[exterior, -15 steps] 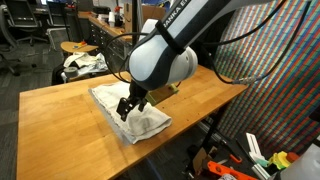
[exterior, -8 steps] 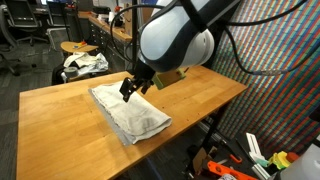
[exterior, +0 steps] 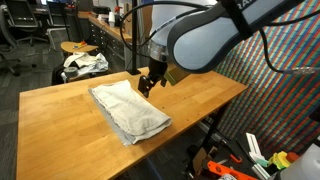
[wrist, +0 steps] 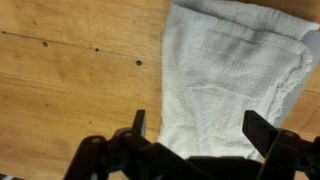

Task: Fold the cloth

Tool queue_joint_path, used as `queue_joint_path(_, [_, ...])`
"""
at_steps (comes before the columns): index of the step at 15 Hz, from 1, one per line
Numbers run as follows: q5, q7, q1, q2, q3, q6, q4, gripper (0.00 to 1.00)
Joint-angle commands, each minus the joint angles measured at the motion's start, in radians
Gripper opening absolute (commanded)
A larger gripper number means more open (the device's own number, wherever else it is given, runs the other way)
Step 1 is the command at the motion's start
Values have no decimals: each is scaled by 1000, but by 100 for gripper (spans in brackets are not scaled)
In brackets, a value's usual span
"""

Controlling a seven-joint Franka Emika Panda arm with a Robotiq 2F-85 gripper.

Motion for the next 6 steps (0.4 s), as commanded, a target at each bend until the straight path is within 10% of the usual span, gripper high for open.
queue_joint_path(1, [-12,11,13,0,-14,-13,4,100])
queue_joint_path(6, [-11,10,15,7,-17,-12,-1,100])
